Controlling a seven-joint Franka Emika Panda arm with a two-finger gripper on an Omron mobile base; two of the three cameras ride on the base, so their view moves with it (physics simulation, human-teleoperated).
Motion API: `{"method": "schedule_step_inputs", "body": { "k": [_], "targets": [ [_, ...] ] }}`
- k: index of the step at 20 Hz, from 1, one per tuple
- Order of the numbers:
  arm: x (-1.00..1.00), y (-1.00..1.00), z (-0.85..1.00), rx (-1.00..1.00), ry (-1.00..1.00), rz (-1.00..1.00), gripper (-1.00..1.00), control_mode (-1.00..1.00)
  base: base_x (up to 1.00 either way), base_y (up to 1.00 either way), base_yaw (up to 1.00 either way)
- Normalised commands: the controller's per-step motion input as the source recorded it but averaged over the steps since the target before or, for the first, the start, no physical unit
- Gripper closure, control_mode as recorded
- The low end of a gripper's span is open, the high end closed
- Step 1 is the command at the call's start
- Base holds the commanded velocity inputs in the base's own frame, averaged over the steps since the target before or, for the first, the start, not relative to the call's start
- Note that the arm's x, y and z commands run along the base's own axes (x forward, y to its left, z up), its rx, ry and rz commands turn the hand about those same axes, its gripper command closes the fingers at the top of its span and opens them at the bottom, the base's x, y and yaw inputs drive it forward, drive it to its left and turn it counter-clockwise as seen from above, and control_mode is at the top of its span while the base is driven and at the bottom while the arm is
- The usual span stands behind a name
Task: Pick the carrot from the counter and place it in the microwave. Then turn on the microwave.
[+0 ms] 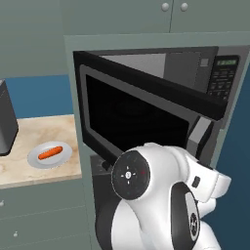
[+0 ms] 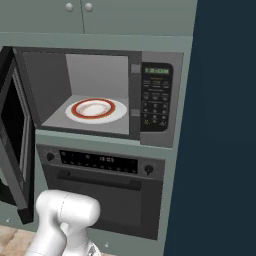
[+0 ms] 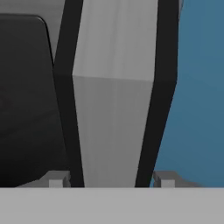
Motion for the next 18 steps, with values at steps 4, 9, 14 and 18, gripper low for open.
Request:
{"method": "schedule_step_inputs", "body": {
  "k": [4, 9, 14, 18],
  "targets": [
    [-0.27, 0.0, 0.0, 0.0, 0.0, 0.0, -1.0, -1.0, 0.0, 0.0, 0.0],
    [-0.47, 0.0, 0.0, 0.0, 0.0, 0.0, -1.0, -1.0, 0.0, 0.0, 0.0],
    [-0.38, 0.0, 0.0, 0.0, 0.0, 0.0, -1.0, -1.0, 0.0, 0.0, 0.0],
    [-0.1, 0.04, 0.0, 0.0, 0.0, 0.03, -1.0, -1.0, 0.0, 0.0, 0.0]
  ]
}}
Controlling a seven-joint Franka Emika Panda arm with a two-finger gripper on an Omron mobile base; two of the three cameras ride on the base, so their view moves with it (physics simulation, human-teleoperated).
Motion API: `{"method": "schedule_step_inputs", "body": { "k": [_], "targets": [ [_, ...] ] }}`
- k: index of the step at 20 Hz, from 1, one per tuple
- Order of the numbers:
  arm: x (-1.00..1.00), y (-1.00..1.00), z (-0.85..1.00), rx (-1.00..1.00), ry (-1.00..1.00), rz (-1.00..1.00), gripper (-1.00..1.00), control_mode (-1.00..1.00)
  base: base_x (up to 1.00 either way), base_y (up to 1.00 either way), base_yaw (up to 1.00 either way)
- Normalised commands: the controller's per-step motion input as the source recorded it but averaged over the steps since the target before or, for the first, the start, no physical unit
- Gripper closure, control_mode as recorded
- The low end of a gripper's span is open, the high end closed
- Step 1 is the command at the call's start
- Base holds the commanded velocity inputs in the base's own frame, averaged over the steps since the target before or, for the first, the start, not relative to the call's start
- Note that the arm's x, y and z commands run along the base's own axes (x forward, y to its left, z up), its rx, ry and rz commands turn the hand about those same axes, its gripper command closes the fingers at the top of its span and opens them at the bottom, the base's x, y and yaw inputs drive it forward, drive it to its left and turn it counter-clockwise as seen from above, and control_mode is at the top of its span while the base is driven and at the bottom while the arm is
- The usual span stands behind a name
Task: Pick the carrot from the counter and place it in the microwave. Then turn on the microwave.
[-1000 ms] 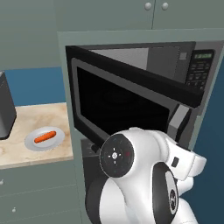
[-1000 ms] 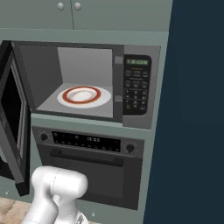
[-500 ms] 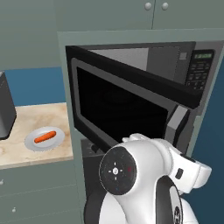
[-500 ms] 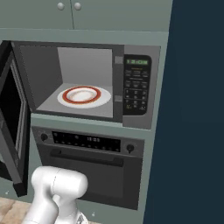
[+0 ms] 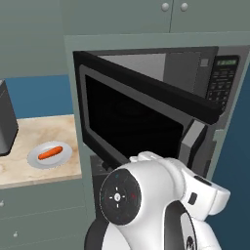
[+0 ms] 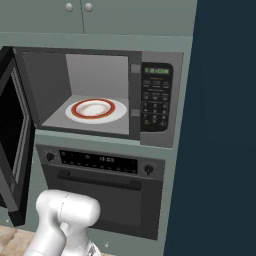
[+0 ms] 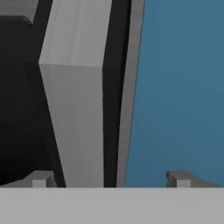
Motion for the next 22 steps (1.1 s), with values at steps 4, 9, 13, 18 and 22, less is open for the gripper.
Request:
{"method": "schedule_step_inputs", "body": {
  "k": [4, 9, 13, 18, 22],
  "targets": [
    [0.0, 0.14, 0.0, 0.0, 0.0, 0.1, -1.0, -1.0, 0.0, 0.0, 0.0],
    [0.06, 0.23, 0.0, 0.0, 0.0, 0.14, -1.0, -1.0, 0.0, 0.0, 0.0],
    [-0.31, 0.01, 0.0, 0.0, 0.0, 0.05, -1.0, -1.0, 0.0, 0.0, 0.0],
    [-0.63, -0.08, 0.04, -0.01, 0.0, 0.0, -1.0, -1.0, 0.0, 0.0, 0.0],
    [-0.51, -0.28, 0.14, 0.0, 0.0, 0.04, -1.0, -1.0, 0.0, 0.0, 0.0]
  ]
}}
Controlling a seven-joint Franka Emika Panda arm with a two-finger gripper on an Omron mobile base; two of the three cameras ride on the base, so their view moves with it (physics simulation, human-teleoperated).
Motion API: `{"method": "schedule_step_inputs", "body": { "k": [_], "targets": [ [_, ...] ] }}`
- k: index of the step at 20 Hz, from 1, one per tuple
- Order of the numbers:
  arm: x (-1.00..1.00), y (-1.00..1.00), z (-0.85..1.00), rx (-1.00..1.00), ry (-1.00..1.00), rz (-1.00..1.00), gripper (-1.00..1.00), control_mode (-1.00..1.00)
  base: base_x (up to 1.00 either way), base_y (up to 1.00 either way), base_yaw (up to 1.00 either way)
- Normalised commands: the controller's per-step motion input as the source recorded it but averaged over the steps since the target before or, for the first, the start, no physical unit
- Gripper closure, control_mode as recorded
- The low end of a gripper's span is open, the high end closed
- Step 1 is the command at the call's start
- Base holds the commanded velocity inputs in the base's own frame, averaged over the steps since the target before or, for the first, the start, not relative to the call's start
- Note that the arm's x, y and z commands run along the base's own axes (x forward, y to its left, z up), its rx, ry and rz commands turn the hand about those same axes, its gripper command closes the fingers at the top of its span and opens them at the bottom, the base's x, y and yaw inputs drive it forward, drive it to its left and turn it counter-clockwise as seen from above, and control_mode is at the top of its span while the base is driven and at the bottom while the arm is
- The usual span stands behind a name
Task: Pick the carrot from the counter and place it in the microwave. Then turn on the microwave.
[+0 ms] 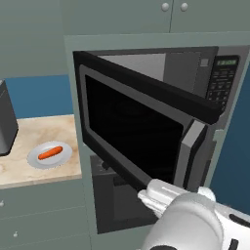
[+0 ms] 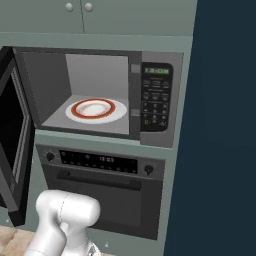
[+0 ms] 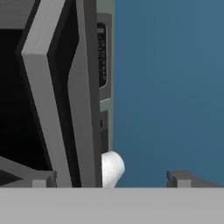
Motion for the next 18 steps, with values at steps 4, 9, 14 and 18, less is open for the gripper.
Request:
{"method": "schedule_step_inputs", "body": {
  "k": [4, 9, 14, 18],
  "targets": [
    [-0.27, -0.44, 0.18, 0.0, 0.05, 0.1, -1.0, -1.0, 0.0, 0.0, 0.0],
    [0.0, -0.42, 0.17, 0.0, 0.06, 0.12, -1.0, -1.0, 0.0, 0.0, 0.0],
    [0.0, -0.5, 0.1, 0.0, 0.06, 0.17, -1.0, -1.0, 0.0, 0.0, 0.0],
    [0.0, -0.49, 0.03, 0.0, 0.04, 0.19, -1.0, -1.0, 0.0, 0.0, 0.0]
  ]
}}
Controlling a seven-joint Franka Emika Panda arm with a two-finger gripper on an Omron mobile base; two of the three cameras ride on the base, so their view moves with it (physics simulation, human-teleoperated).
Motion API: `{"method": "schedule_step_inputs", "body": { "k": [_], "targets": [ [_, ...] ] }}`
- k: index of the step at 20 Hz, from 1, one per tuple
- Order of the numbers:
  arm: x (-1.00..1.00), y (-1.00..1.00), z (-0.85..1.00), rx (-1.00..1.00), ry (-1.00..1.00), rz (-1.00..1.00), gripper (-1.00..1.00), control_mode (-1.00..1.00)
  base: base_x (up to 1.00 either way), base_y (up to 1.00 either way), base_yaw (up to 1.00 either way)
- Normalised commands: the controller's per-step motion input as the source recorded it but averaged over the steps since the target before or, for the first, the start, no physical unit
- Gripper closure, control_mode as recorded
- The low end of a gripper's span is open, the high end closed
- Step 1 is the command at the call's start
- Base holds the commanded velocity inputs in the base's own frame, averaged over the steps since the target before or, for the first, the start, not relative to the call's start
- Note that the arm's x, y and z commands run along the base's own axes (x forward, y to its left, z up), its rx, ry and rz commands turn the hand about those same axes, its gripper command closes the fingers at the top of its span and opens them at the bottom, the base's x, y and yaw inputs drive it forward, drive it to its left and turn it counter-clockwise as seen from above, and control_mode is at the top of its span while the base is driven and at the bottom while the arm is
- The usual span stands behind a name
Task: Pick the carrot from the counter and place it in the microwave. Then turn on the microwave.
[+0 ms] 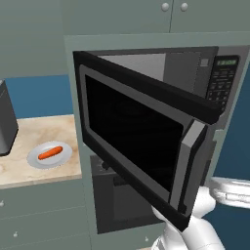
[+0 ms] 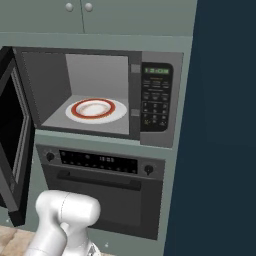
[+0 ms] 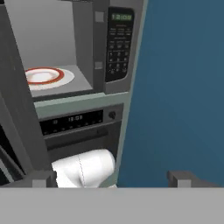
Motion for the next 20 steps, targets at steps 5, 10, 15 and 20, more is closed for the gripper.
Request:
{"method": "schedule_step_inputs", "body": {
  "k": [5, 10, 15, 20],
  "targets": [
    [0.0, -0.39, 0.03, 0.0, 0.01, 0.19, -1.0, -1.0, 0.0, 0.0, 0.0],
    [0.0, -0.23, 0.0, 0.0, 0.0, 0.2, -1.0, -1.0, 0.0, 0.0, 0.0],
    [0.0, -0.1, 0.0, 0.0, 0.0, 0.19, -1.0, -1.0, 0.0, 0.0, 0.0],
    [0.0, 0.0, 0.0, 0.0, 0.0, 0.02, -1.0, 1.0, -0.09, 0.05, 0.02]
  ]
}}
